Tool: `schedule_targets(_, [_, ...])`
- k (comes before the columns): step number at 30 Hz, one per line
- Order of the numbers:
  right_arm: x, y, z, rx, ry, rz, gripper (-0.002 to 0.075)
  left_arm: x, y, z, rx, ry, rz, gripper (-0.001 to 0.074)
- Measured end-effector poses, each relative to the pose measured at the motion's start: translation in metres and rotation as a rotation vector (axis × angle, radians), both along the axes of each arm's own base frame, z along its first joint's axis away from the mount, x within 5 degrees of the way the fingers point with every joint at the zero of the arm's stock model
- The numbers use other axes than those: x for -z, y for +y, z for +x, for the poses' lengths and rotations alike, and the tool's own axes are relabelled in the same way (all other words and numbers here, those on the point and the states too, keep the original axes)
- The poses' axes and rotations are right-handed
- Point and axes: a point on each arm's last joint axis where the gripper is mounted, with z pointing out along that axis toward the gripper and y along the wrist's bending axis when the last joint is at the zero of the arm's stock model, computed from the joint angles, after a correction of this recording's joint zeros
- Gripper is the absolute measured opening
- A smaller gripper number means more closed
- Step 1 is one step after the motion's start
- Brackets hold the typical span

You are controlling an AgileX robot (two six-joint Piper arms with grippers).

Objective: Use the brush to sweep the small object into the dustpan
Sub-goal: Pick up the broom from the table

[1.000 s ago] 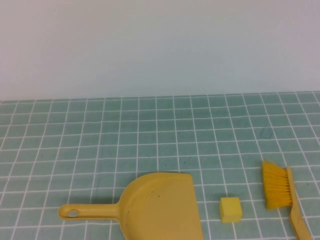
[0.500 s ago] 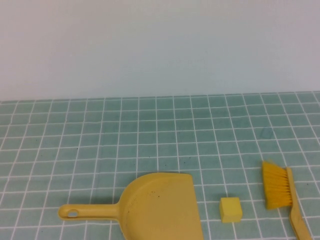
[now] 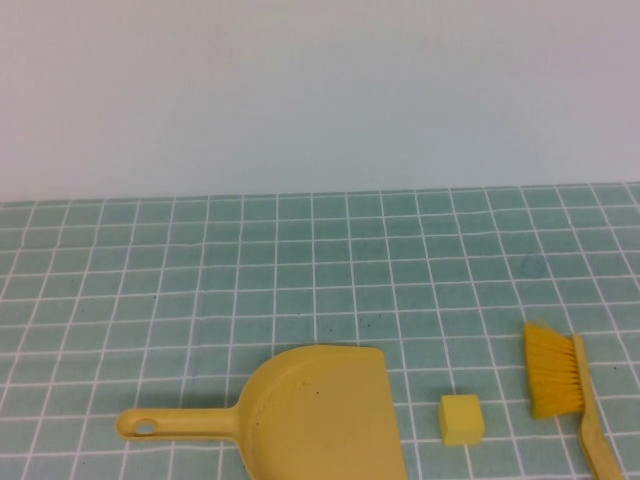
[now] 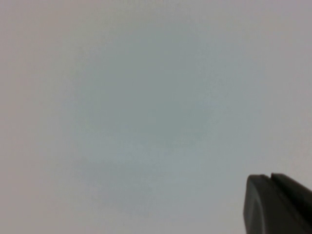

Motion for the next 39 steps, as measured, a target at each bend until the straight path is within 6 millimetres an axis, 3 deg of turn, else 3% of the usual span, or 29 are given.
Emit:
schedule_targets(2, [0.009, 0.0, 0.001, -0.003, 0.033, 0.003, -0.0001, -0.002, 0.002, 0.002, -0.017, -0.015, -0.037, 0.0])
schedule_targets(5, [0.023, 0.0, 0.002, -0.003, 0.082, 0.005, -0.0001, -0.003, 0.009, 0.004, -0.132, -0.043, 0.05, 0.0])
schedule_targets(8, [0.034, 0.001, 0.001, -0.012, 0.125, 0.007, -0.0001, 0.0, 0.011, 0.008, -0.312, -0.099, 0.527, 0.0])
schedule_targets(11, [0.041, 0.002, 0.0, -0.027, 0.157, 0.01, -0.0001, 0.009, 0.011, 0.019, -0.336, -0.023, 0.673, 0.0])
schedule_targets(15, [0.045, 0.005, -0.001, -0.06, 0.19, 0.015, -0.0001, 0.023, 0.009, 0.021, -0.249, 0.146, 0.583, 0.0])
schedule_targets(25, [0.047, 0.007, -0.003, -0.085, 0.212, 0.019, -0.0001, 0.023, 0.001, 0.02, -0.085, 0.232, 0.176, 0.0])
schedule_targets(31, [0.046, 0.007, -0.002, -0.076, 0.201, 0.01, -0.0001, 0.043, -0.003, 0.026, -0.026, 0.469, 0.113, 0.0])
schedule_targets(35, [0.041, 0.005, -0.001, -0.106, 0.141, -0.145, -0.0001, 0.058, -0.007, 0.032, 0.003, 0.614, 0.175, 0.0])
schedule_targets(39, [0.018, 0.014, -0.001, -0.324, 0.039, -0.473, -0.0001, 0.064, -0.015, 0.04, 0.072, 0.789, 0.176, 0.0])
